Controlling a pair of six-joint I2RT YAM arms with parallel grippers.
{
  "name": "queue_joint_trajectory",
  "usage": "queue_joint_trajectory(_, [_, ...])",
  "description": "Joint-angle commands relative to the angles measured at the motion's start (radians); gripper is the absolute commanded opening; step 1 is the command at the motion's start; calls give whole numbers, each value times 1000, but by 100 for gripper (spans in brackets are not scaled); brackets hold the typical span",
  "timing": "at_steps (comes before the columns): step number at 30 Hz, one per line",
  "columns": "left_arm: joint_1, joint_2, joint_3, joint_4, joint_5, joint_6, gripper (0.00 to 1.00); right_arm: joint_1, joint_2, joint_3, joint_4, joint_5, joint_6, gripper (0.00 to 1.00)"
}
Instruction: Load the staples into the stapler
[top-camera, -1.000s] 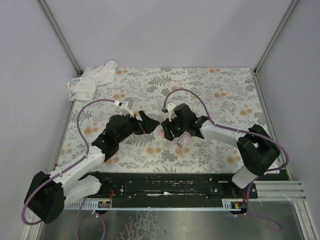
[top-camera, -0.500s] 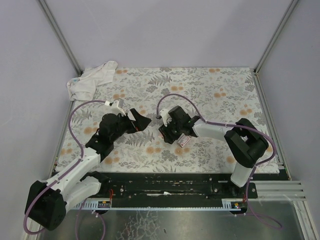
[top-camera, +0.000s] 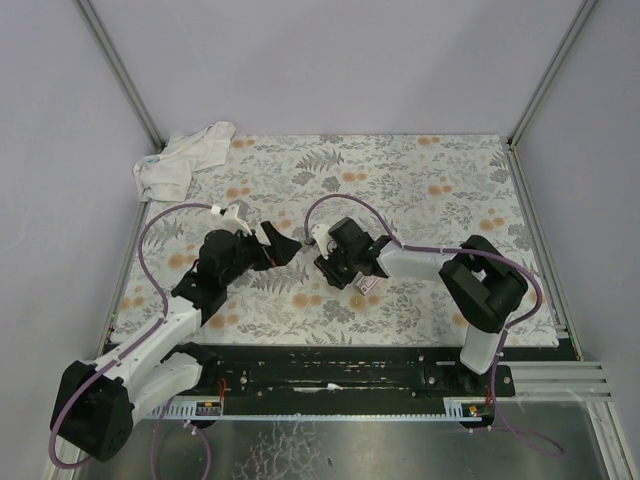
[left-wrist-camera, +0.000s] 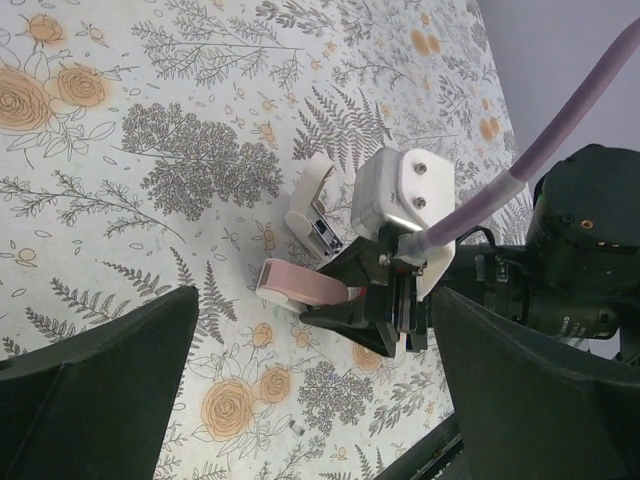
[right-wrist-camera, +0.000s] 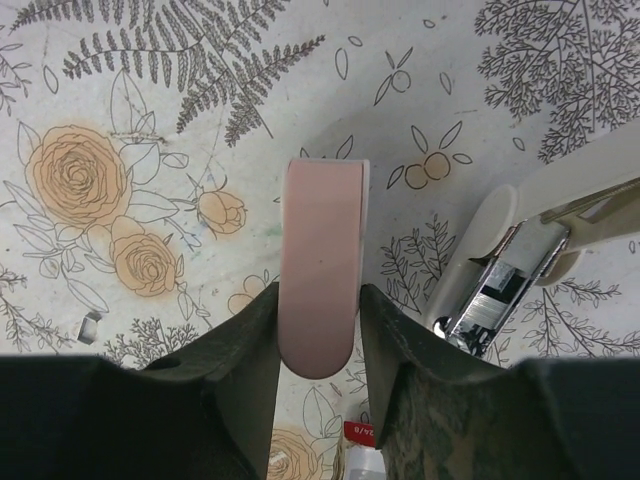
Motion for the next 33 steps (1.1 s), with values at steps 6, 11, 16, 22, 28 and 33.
queue_joint_trajectory(6, [8,-4,-45,101,84,35,99,9,14,19,-21,31,-3,24])
queue_joint_trajectory(11, [8,-32,30,7,182,43,95,9,-147,11,-91,-68,48,17])
queue_joint_trajectory(16, [8,-52,166,-185,297,174,94,8,-317,23,-225,-194,75,16])
queue_joint_trajectory(22, [8,-87,253,-283,547,310,93,8,-421,72,-380,-341,73,16])
queue_joint_trajectory(28, [8,-62,247,-250,739,329,93,8,-469,136,-453,-531,81,16])
queue_joint_trajectory(33, [-6,-16,247,-250,851,344,93,7,-482,205,-506,-683,79,16])
